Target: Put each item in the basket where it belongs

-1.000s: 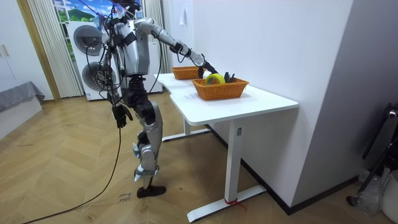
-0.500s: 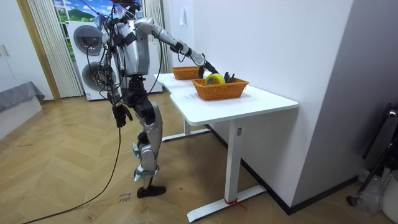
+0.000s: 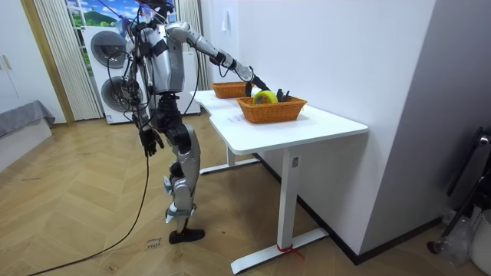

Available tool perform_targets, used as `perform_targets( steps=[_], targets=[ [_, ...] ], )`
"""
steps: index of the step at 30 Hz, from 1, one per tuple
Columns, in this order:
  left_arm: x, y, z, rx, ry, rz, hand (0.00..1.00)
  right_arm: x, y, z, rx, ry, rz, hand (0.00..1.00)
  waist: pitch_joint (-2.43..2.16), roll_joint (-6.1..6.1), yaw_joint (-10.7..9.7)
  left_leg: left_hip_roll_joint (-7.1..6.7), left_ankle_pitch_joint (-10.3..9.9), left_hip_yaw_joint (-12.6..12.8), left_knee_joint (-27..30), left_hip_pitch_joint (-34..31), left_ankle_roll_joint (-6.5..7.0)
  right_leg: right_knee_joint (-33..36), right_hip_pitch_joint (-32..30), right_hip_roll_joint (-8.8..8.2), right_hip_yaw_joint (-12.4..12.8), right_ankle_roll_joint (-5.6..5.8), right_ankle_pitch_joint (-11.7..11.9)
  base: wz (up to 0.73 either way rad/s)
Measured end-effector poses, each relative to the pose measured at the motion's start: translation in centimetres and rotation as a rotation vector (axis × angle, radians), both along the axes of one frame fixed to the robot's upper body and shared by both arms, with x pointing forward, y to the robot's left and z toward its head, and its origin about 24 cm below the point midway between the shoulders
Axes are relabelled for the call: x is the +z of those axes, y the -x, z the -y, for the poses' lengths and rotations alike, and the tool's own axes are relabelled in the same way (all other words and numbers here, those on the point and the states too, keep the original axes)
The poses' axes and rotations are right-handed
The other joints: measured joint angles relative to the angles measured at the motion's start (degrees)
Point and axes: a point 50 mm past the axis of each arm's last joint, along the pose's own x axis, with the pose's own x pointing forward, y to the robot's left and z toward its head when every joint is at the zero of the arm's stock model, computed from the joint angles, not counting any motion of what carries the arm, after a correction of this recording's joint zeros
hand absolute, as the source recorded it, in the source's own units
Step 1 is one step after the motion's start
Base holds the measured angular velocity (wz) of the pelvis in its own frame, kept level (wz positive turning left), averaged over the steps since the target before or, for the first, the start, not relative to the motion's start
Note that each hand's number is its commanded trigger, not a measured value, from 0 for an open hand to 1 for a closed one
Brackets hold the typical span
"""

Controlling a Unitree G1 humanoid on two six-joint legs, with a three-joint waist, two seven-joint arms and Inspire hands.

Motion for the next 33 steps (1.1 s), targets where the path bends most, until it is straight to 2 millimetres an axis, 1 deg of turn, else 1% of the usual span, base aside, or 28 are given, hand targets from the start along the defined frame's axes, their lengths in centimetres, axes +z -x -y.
perform_targets(
  steps=[3, 4, 5, 7, 8, 16, 21, 27, 30, 31, 33],
  targets=[
    [-0.1, 0.2, 0.0, -0.002, 0.004, -0.011, 0.0, 0.1, 0.0, 0.2, 0.0, 0.001, -0.005, 0.0, -0.21, 0.7, 0.0, 0.01, 0.0, 0.0, 0.0, 0.3, 0.0, 0.0, 0.2, -0.01, -0.1, -0.01, 0.0, 0.0],
    [-0.1, 0.2, 0.1, -0.003, 0.006, -0.01, 0.0, 0.1, 0.0, 0.2, -0.002, 0.002, -0.005, 0.0, -0.35, 0.83, 0.0, 0.02, 0.0, 0.0, -0.1, 0.3, 0.0, 0.0, 0.3, -0.01, -0.1, -0.01, 0.0, 0.0],
    [-0.1, 0.2, 0.1, -0.003, 0.007, -0.01, 0.0, 0.1, 0.0, 0.3, -0.002, 0.003, -0.005, 0.0, -0.39, 0.93, 0.0, 0.02, 0.0, 0.0, -0.1, 0.3, 0.0, 0.0, 0.3, -0.01, -0.1, -0.01, 0.0, 0.0],
    [-0.1, 0.1, 0.1, -0.004, 0.012, -0.01, 0.0, 0.1, 0.1, 0.4, -0.006, -0.004, -0.009, 0.0, -0.72, 1.19, 0.0, 0.02, 0.0, 0.0, -0.1, 0.4, 0.01, 0.0, 0.3, -0.02, -0.2, -0.01, 0.0, 0.0],
    [-0.1, 0.1, 0.1, -0.005, 0.013, -0.009, 0.0, 0.1, 0.1, 0.4, -0.006, -0.004, -0.011, 0.0, -0.77, 1.24, 0.0, 0.02, 0.0, 0.0, -0.2, 0.5, 0.01, 0.0, 0.4, -0.02, -0.2, -0.01, 0.0, 0.0],
    [-0.1, -0.3, 0.2, -0.024, 0.052, -0.004, 0.0, -0.4, 0.4, 0.9, -0.02, -0.016, -0.062, 0.0, -0.94, 1.0, -0.3, 0.06, 0.0, 0.0, -0.6, 1.1, 0.01, 0.0, 0.7, 0.0, -0.1, -0.01, 0.0, 0.0],
    [-0.1, -0.3, 0.3, -0.033, 0.068, -0.007, 0.0, -0.8, 0.6, 1.0, -0.022, -0.06, -0.104, 0.0, -1.02, 0.77, -0.4, 0.07, 0.0, 0.1, -0.6, 1.2, 0.01, 0.0, 0.9, 0.0, 0.0, -0.01, 0.0, 0.0],
    [-0.2, -0.1, 0.3, -0.038, 0.085, -0.017, 0.0, -1.0, 0.7, 1.0, -0.012, -0.07, -0.135, 0.0, -0.98, 0.78, -0.4, 0.09, 0.0, 0.2, -0.4, 1.3, 0.01, 0.0, 1.0, -0.02, -0.1, -0.01, 0.0, 0.0],
    [-0.3, 0.1, 0.3, -0.036, 0.09, -0.026, 0.0, -1.0, 0.7, 1.0, -0.009, -0.071, -0.14, 0.0, -0.89, 0.89, -0.4, 0.09, 0.0, 0.2, -0.4, 1.3, 0.0, 0.0, 1.0, -0.02, -0.1, -0.01, 0.0, 0.0],
    [-0.3, 0.2, 0.3, -0.036, 0.094, -0.03, 0.0, -1.0, 0.8, 1.0, -0.008, -0.072, -0.142, 0.0, -0.76, 1.07, -0.5, 0.09, 0.0, 0.2, -0.4, 1.3, 0.0, 0.0, 1.0, -0.02, -0.1, -0.01, 0.0, 0.0],
    [-0.3, 0.2, 0.3, -0.037, 0.098, -0.032, 0.0, -1.0, 0.7, 1.0, -0.007, -0.073, -0.142, 0.0, -0.75, 1.06, -0.5, 0.09, 0.0, 0.2, -0.4, 1.1, 0.0, 0.1, 0.8, -0.02, -0.1, -0.01, 0.0, 0.0]
  ],
)
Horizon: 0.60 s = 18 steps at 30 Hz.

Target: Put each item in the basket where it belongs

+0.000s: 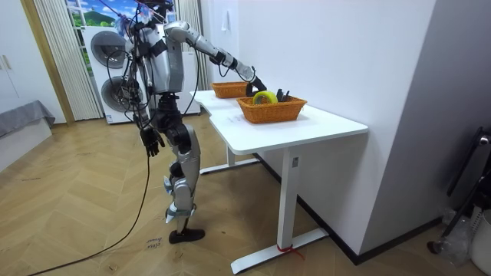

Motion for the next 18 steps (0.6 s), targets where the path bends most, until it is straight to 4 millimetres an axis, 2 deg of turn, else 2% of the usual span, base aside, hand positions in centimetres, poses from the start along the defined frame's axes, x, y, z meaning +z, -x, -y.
perform_targets(
  steps=[11, 18],
  targets=[
    [0.02, -0.61, 0.02, 0.003, 0.003, 0.012, 0.0, 0.03, -0.01, -0.07, 0.008, -0.005, -0.007, 0.0, -0.16, -0.27, -0.2, 0.0, 0.0, 0.0, 0.0, -0.1, 0.0, 0.1, -0.1, -0.03, -0.1, 0.0, 0.0, 0.0],
    [0.03, -0.73, 0.01, 0.002, 0.002, 0.015, 0.0, 0.06, -0.03, -0.11, 0.009, -0.006, -0.006, 0.0, 0.06, -0.71, -0.1, 0.02, 0.0, 0.1, -0.1, -0.1, 0.0, 0.1, -0.2, -0.01, 0.1, 0.0, 0.0, 0.0]
  ],
)
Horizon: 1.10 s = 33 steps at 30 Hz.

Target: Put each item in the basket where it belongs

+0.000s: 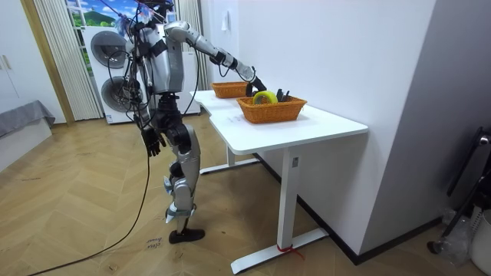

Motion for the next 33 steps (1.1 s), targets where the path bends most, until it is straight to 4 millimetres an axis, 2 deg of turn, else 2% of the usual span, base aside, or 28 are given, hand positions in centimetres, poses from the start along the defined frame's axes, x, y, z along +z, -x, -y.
perform_targets(
  steps=[3, 4, 5, 6, 12, 33],
  targets=[
    [0.02, -0.18, 0.01, -0.002, -0.001, 0.004, 0.0, 0.06, -0.04, -0.08, 0.004, 0.0, 0.003, 0.0, 0.02, -0.28, 0.1, 0.02, 0.0, 0.1, 0.0, 0.0, 0.0, 0.0, -0.1, 0.0, 0.1, 0.0, 0.0, 0.0],
    [0.04, -0.26, 0.0, -0.002, -0.002, 0.006, 0.0, 0.07, -0.04, -0.08, 0.004, 0.0, 0.003, 0.5, 0.01, -0.29, 0.2, 0.01, 0.0, 0.1, 0.0, 0.0, 0.01, 0.0, -0.1, -0.01, 0.2, 0.0, 0.0, 0.0],
    [0.04, -0.29, 0.0, -0.002, -0.002, 0.007, 0.0, 0.07, -0.05, -0.09, 0.004, 0.0, 0.004, 0.63, 0.01, -0.29, 0.2, 0.01, 0.0, 0.1, 0.0, 0.0, 0.01, 0.0, -0.1, -0.01, 0.2, 0.0, 0.0, 0.0],
    [0.06, -0.33, 0.0, -0.003, -0.003, 0.01, 0.0, 0.1, -0.06, -0.12, 0.006, 0.0, 0.005, 1.0, 0.0, -0.3, 0.2, 0.02, 0.0, 0.1, 0.0, 0.0, 0.01, 0.0, -0.1, 0.0, 0.2, 0.0, 0.0, 0.0],
    [0.07, -0.34, -0.04, -0.008, -0.009, 0.009, 0.0, 0.38, -0.22, -0.18, 0.008, 0.03, 0.031, 1.0, -0.01, -0.31, 0.5, 0.56, 0.0, 0.7, -0.1, -0.1, -0.02, 0.0, -0.4, 0.12, 0.3, -0.1, 0.1, -0.04],
    [0.15, -0.53, -0.08, -0.006, -0.024, 0.018, 0.0, 0.72, -0.37, -0.24, 0.01, 0.059, 0.063, 1.0, -0.04, -0.36, 0.4, 0.72, 0.0, 1.3, -0.8, -0.2, -0.1, -0.1, -1.0, 0.2, 0.2, -0.12, 0.1, -0.01]
  ],
)
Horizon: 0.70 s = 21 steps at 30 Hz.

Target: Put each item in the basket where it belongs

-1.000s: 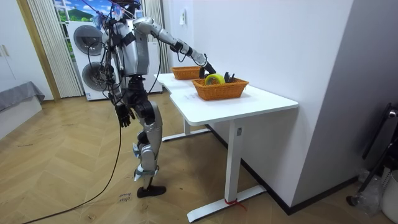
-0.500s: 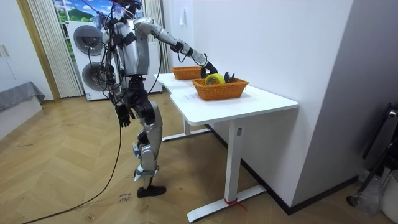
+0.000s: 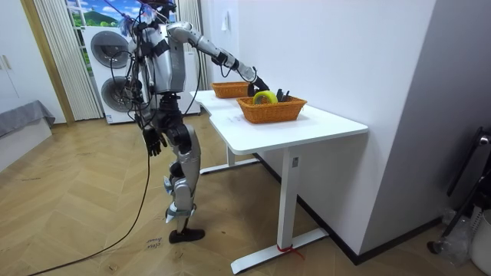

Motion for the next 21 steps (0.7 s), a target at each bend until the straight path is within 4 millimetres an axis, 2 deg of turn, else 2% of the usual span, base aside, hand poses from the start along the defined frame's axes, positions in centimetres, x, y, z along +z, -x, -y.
perform_targets(
  steps=[8, 15, 20, 21],
  targets=[
    [0.3, -0.7, 0.1, -0.012, 0.001, 0.039, 0.0, 0.1, -0.1, -0.1, 0.006, -0.009, 0.001, 1.0, -0.07, -0.13, -0.6, -0.07, 0.0, -0.1, 0.0, 0.0, 0.01, 0.0, 0.1, -0.03, -0.4, 0.0, 0.0, 0.0],
    [0.3, -0.2, -0.1, 0.018, -0.001, 0.036, 0.0, 0.5, -0.3, -0.7, 0.046, -0.03, -0.015, 1.0, -0.2, -0.33, -2.2, -0.09, 0.0, -0.2, -0.2, 0.2, 0.0, -0.1, 0.2, -0.01, -0.4, 0.0, 0.0, 0.0],
    [0.3, 0.1, -0.5, 0.053, -0.008, 0.034, 0.0, 1.3, -0.5, -0.8, 0.031, -0.115, 0.028, 1.0, -0.5, -0.72, -3.6, -0.05, 0.1, -0.2, -0.3, 1.2, -0.05, -0.2, 0.9, -0.04, -0.3, 0.0, 0.0, 0.0],
    [0.3, 0.2, -0.6, 0.061, -0.012, 0.032, 0.0, 1.3, -0.5, -0.9, 0.03, -0.132, 0.034, 1.0, -0.71, -0.93, -4.0, -0.03, 0.1, -0.1, -0.5, 1.7, -0.05, -0.2, 1.2, -0.09, -0.3, 0.0, 0.0, 0.0]
  ],
)
